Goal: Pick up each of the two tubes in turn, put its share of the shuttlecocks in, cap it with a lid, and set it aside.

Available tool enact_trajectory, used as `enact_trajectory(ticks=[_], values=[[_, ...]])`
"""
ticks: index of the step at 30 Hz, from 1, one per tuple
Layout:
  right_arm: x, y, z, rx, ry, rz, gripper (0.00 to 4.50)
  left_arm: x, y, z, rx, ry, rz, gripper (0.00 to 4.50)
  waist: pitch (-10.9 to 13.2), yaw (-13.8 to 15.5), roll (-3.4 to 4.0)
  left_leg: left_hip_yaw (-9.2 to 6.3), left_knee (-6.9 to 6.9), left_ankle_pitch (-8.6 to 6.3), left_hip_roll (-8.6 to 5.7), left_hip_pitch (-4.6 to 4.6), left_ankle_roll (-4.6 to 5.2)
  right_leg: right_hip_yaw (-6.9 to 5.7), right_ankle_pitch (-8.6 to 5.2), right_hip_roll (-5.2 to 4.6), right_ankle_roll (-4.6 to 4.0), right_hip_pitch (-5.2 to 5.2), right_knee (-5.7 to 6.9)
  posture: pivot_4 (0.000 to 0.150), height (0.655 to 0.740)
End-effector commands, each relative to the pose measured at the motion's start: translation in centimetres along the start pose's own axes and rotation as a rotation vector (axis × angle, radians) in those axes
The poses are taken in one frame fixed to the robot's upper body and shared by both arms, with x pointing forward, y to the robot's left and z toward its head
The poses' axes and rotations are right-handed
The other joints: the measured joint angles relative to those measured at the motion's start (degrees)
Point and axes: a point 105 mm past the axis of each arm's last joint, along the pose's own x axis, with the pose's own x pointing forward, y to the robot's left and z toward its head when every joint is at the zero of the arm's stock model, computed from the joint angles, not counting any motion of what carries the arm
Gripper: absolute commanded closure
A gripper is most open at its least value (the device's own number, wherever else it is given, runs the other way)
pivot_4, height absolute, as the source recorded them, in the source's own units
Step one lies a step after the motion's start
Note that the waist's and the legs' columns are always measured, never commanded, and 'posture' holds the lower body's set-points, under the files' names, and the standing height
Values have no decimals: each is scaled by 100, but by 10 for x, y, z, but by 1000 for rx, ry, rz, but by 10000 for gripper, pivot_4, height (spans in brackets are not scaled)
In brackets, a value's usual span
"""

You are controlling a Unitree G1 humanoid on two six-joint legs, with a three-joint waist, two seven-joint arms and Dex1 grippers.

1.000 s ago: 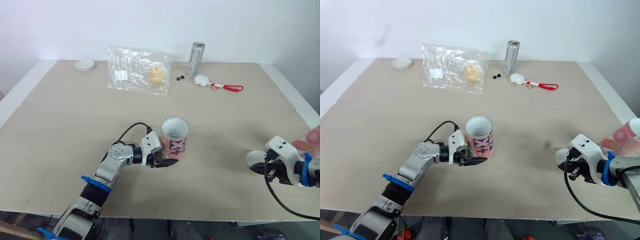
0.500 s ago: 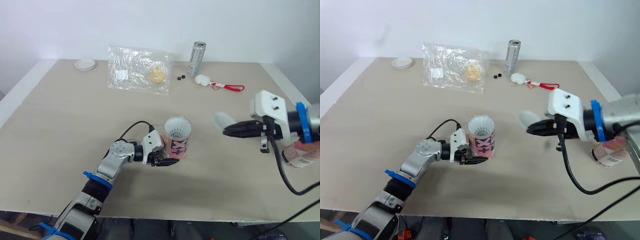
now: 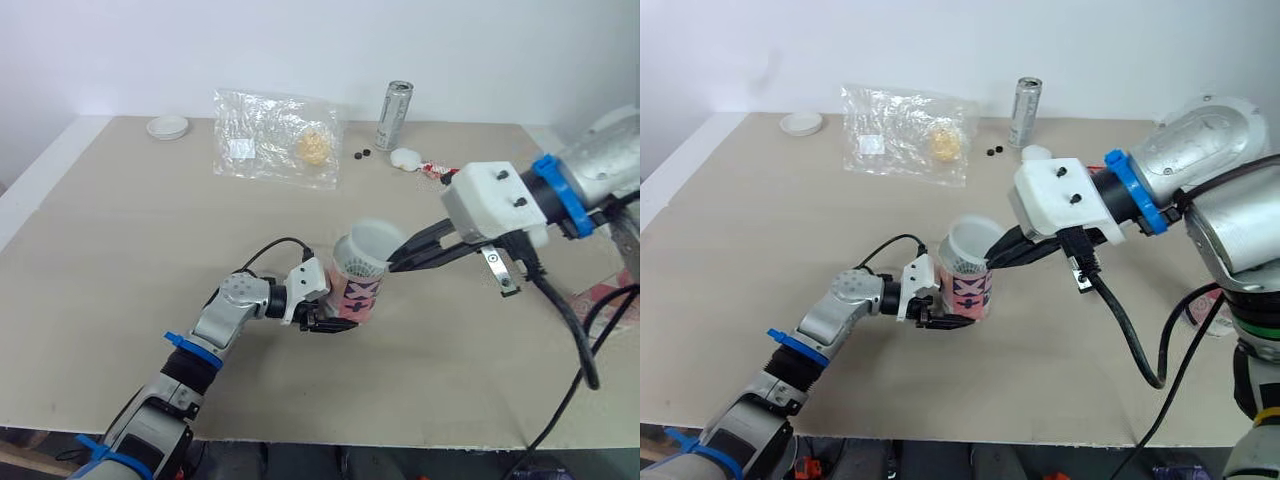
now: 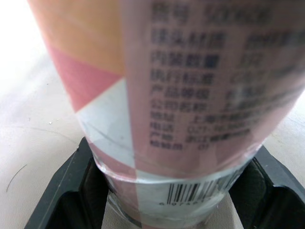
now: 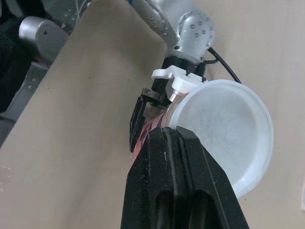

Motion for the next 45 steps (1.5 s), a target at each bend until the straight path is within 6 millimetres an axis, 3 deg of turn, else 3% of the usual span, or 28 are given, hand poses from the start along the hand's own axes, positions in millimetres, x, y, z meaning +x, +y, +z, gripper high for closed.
enact_trajectory(ticks=[1, 13, 28, 42, 45], values=[[-2, -4, 2, -74, 30, 26, 44623, 0, -7, -19, -44, 78, -24, 15529, 0, 0, 0, -1, -1, -2, 0, 0, 1, -1, -1, 0, 0, 0, 0, 1500, 7400], [9, -4, 5, -112, 14, 106, 44623, 3, -6, -19, -48, 72, -13, 15529, -1, 0, 1, -2, 1, -2, 0, 1, 1, -1, 0, 1, 0, 2, 1, 1500, 7400], [17, -3, -12, -115, 41, 137, 44623, 3, -6, -19, -70, 65, 2, 15529, -1, -1, 2, -2, 6, -2, 0, 4, 2, -1, 3, 0, 1, 6, 2, 1500, 7400], [19, -5, -15, -110, 47, 136, 44623, 3, -7, -19, -84, 66, 6, 15529, -2, 0, 2, -2, 7, -2, 0, 7, 2, -1, 5, 1, 0, 7, 5, 1500, 7400], [18, -3, -16, -74, 48, 148, 34979, 3, -8, -20, -88, 66, 3, 15529, -2, 0, 2, -2, 7, -2, 1, 7, 2, -1, 5, 1, 0, 8, 5, 1500, 7400]])
